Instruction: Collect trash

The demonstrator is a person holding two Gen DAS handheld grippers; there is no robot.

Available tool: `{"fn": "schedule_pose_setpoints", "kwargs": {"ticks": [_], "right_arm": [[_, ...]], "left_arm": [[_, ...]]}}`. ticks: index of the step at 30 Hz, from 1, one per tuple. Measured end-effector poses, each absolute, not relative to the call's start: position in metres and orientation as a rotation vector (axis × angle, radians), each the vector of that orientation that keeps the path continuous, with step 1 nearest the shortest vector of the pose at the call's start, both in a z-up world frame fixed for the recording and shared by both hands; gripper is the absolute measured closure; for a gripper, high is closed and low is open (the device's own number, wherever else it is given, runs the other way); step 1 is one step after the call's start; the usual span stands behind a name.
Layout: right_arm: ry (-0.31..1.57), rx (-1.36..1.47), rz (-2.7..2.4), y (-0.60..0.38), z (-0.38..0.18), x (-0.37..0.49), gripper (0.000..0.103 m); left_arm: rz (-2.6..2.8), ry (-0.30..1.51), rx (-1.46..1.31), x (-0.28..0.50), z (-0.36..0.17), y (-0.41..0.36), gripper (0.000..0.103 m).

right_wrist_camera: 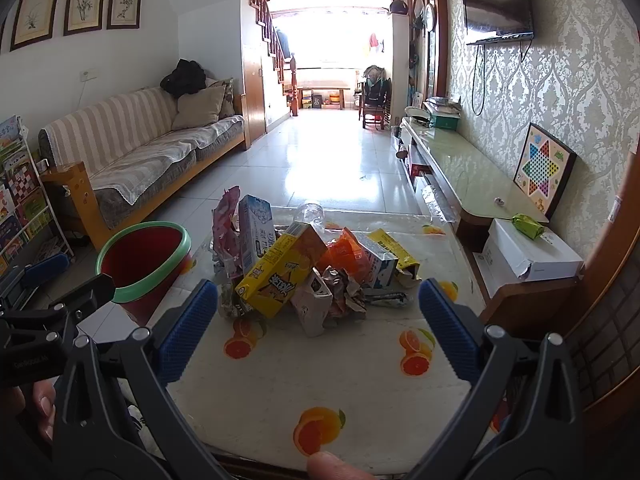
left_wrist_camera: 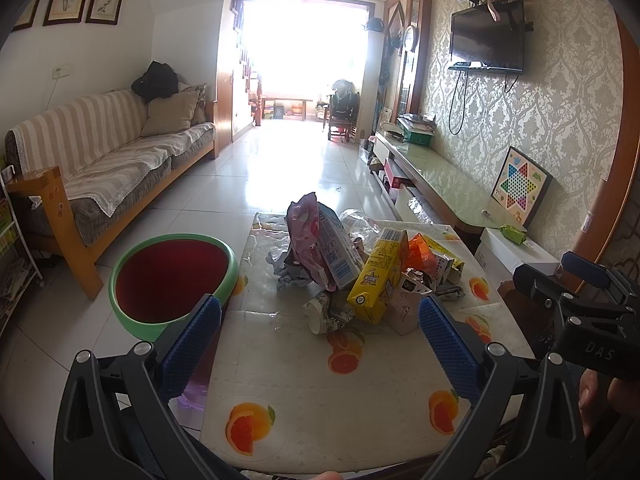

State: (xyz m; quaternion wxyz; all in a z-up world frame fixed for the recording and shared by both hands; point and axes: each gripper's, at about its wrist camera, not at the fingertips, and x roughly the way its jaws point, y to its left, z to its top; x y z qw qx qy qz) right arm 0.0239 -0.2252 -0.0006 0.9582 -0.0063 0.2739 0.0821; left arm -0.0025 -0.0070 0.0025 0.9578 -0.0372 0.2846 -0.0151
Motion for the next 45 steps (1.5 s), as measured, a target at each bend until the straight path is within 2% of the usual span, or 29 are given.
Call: {"fn": "schedule_pose_setpoints", "kwargs": {"ticks": [31, 38, 45], "right_arm": [[0.570, -0.004, 0.180, -0.227, -0.004, 0.025, 0.004], [0.602, 0.060, 0.196, -0.239, -0.017, 0.031, 0.004], [0.633, 0.187, 0.202, -0.275, -0.034, 0.040, 0.004]], "left_arm": [[-0.035, 0.591, -0.070, -0.004, -0.002, -0.011, 0.008], [-0.053, 0.643, -0.070, 0.007, -0.015, -0.009, 0.008], [-0.130, 0.731, -0.024, 0.050, -0.035, -0.022, 0.008]]}}
